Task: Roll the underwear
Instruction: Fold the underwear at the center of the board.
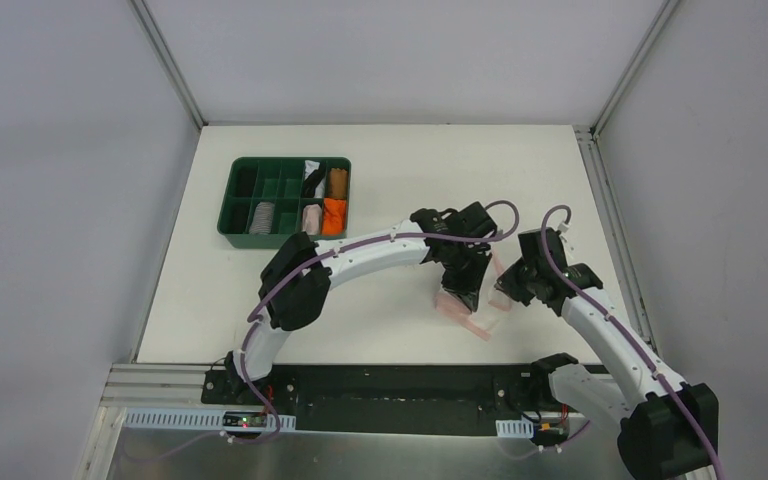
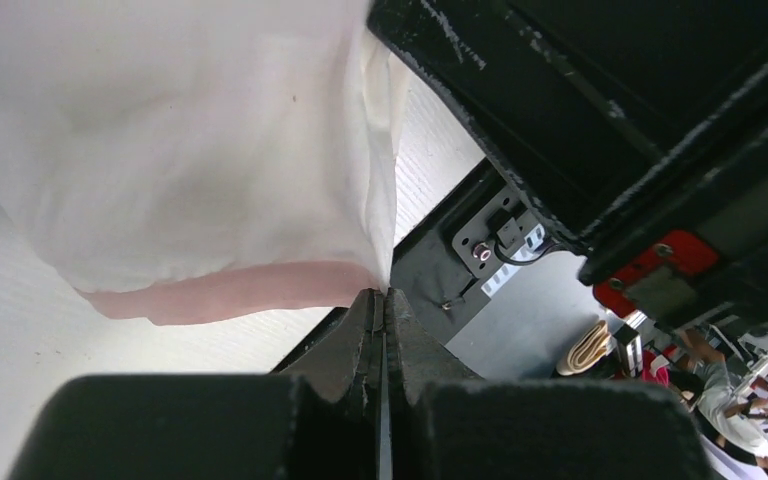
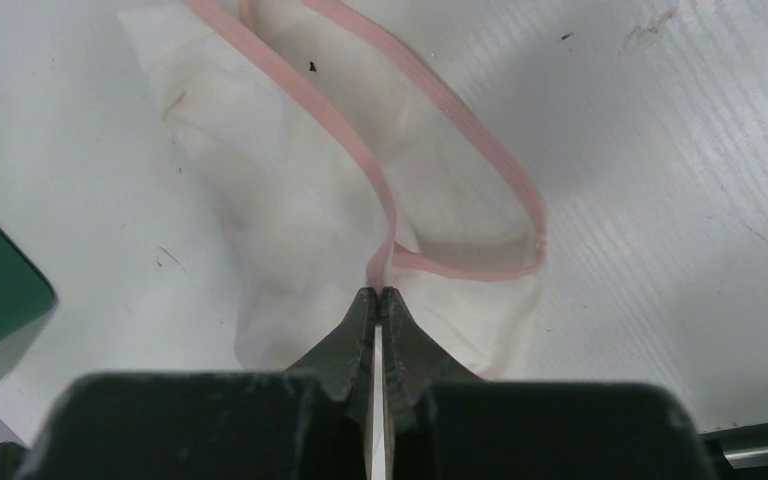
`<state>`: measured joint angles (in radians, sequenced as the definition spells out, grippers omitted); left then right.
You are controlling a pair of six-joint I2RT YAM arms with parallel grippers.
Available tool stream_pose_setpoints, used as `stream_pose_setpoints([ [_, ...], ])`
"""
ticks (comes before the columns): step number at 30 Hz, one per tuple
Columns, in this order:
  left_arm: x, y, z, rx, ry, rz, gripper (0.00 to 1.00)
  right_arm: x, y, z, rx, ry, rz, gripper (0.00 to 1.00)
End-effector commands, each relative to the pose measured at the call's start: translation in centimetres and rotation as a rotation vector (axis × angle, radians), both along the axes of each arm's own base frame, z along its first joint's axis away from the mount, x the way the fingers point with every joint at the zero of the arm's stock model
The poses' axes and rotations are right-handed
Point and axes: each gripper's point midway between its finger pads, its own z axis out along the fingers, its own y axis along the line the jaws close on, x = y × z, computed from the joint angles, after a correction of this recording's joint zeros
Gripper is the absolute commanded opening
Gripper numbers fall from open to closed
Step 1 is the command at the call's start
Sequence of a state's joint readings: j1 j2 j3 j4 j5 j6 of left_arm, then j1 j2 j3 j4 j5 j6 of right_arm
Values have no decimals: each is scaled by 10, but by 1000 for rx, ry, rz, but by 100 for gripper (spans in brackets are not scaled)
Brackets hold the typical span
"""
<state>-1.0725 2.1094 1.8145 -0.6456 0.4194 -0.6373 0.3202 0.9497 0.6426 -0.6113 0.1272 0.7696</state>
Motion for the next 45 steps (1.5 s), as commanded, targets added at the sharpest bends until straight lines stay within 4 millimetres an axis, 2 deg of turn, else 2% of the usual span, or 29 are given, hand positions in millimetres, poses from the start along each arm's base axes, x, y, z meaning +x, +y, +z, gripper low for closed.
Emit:
stream_pose_setpoints([
  [1,1,-9,17,-38,8,2,0,3,-5,-2,-7,-4,-26,0],
  [10,-3,-15,21,-60,36,-17,0,7,-9,6,-10,-27,-38,0],
  [21,-8,-22,-6,-46,89,-41,0,-2,-18,-14,-40,23,-50,0],
  [27,-11,-29,-11,-75,113,-45,0,-7,-21,-26,-47,48,-59,0],
  [33,-16,-36,-20,-96,144,-55,0,-8,-22,-27,-47,52,-60,0],
  [41,-22,-34,-30,-92,174,-61,0,-10,-24,-30,-50,59,-65,0],
  [45,-25,-33,-43,-75,193,-62,0,-12,-25,-34,-51,67,-66,0],
])
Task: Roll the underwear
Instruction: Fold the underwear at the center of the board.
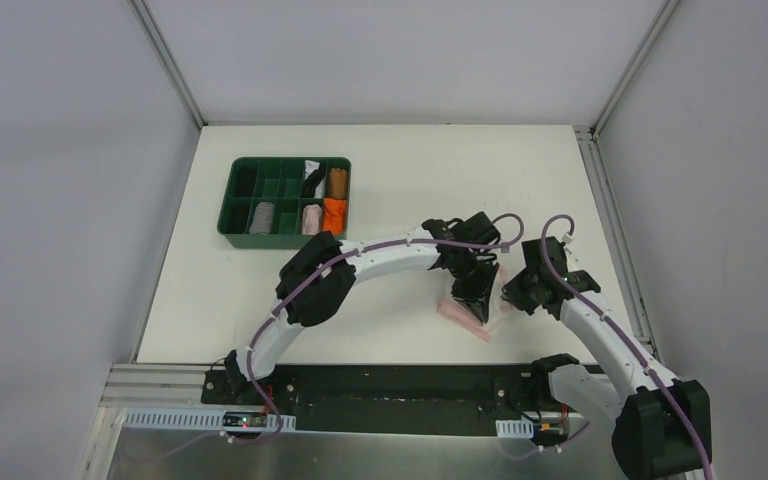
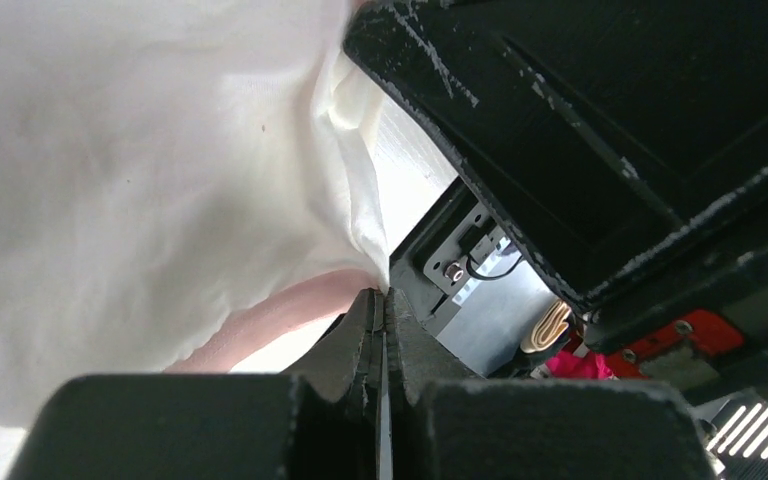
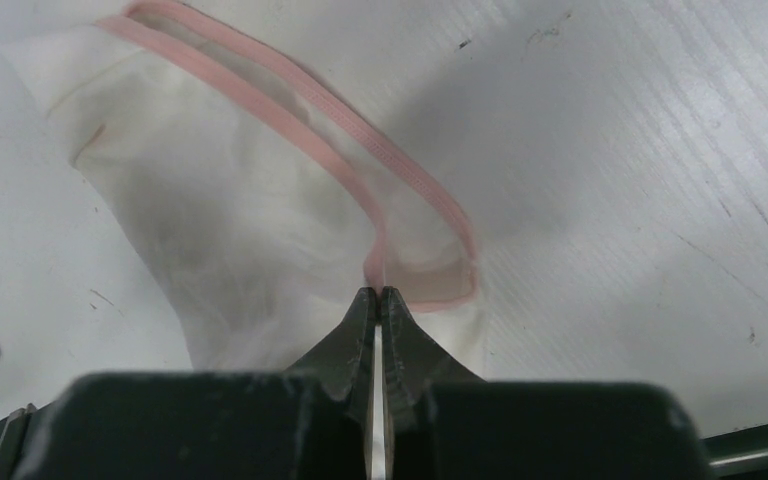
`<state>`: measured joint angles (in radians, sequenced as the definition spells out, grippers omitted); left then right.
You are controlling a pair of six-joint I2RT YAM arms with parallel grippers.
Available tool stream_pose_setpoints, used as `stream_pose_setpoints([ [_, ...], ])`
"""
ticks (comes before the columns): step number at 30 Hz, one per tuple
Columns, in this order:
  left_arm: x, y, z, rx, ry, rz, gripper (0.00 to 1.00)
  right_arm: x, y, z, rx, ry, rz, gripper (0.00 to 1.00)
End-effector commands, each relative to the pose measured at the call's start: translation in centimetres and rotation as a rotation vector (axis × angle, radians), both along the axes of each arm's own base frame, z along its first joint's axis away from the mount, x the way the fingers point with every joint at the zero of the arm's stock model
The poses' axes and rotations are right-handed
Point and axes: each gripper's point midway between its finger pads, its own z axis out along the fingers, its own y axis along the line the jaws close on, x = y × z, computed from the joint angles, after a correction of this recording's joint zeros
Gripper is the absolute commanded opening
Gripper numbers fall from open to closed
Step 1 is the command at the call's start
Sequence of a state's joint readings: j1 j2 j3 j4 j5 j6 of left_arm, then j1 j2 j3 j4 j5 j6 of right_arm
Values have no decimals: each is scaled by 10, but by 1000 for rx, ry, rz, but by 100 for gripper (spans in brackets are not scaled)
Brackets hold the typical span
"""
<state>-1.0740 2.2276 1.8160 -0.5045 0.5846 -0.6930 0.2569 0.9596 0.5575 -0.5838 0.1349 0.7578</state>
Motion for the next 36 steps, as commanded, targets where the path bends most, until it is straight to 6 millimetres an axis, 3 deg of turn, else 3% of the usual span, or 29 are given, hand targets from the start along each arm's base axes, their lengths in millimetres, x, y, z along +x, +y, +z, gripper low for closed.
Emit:
stream_pose_setpoints([
  [1,-12,-3,-17,9,49,-23,0,-1,-6,-5,-19,5,-9,0],
  [4,-11,-2,-16,10,52,-19,12,-2,-6,-7,-16,8,-9,0],
  [7,-10,-1,-3,-9,25,-15,29,-2,-4,-7,-5,4,-3,13],
  [11,-7,4,26,-53,5,-7,41,2,-2,2,11,-24,1,25],
  [16,-2,19,69,-117,-24,24,41,1,-6,21,3,-64,5,38],
  [18,2,30,80,-128,-33,42,40,-2,-10,27,-15,-71,4,48],
  [21,9,49,87,-125,-47,82,36,-10,-11,33,-9,-82,13,51],
  [24,22,71,83,-96,-61,144,34,-16,3,35,69,-93,51,41],
  [27,34,89,65,-50,-48,191,31,-19,29,34,200,-101,113,12],
  [28,39,92,59,-38,-42,201,30,-19,34,33,219,-99,127,8],
  [32,48,93,41,-5,-29,217,24,-23,39,21,219,-56,139,5],
  [36,55,81,28,-3,-11,221,20,-36,37,-9,206,60,117,3],
])
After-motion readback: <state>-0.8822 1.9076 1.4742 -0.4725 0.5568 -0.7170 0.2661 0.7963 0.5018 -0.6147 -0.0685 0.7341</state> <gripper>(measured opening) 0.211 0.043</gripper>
